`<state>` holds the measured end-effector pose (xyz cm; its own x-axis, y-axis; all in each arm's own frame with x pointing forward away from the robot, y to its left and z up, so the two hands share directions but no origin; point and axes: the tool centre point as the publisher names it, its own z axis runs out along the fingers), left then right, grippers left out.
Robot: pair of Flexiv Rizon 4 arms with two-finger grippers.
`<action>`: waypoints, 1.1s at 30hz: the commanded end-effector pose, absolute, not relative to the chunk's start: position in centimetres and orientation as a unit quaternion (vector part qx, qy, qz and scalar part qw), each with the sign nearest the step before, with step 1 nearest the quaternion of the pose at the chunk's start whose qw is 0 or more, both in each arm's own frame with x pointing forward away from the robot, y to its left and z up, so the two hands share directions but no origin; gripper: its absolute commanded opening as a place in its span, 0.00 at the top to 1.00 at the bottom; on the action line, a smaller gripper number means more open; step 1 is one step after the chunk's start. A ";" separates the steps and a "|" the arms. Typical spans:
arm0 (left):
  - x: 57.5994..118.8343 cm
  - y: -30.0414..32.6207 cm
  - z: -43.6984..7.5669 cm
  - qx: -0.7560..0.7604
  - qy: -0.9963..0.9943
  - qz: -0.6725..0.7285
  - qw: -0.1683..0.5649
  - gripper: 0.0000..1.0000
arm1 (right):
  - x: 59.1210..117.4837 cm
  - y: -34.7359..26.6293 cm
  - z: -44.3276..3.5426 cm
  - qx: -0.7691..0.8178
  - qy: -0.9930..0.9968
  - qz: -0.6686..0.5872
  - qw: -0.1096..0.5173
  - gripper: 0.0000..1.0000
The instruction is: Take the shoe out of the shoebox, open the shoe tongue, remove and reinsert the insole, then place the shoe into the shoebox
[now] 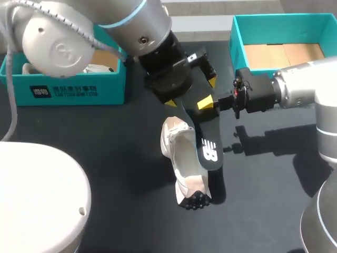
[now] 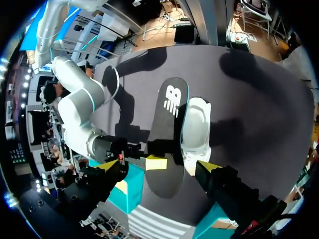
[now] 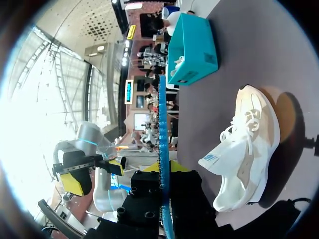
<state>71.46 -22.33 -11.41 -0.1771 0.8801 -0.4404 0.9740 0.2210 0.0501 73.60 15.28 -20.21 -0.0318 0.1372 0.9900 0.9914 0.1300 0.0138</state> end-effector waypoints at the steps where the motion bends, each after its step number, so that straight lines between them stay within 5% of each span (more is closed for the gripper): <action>1: 72.0 -22.7 -11.2 0.622 0.779 -0.033 0.077 0.00 | 73.8 15.4 -20.4 -0.494 -0.571 -0.436 0.490 1.00; 33: 73.8 -23.1 -11.7 0.633 0.770 -0.034 0.076 0.00 | 74.0 15.3 -20.4 -0.490 -0.573 -0.435 0.492 1.00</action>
<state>73.81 -23.51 -11.69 -0.1890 0.9700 -0.1532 0.9793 0.1976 0.0429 73.99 15.23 -20.44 -0.0355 0.1315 0.9907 0.9899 0.1408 0.0168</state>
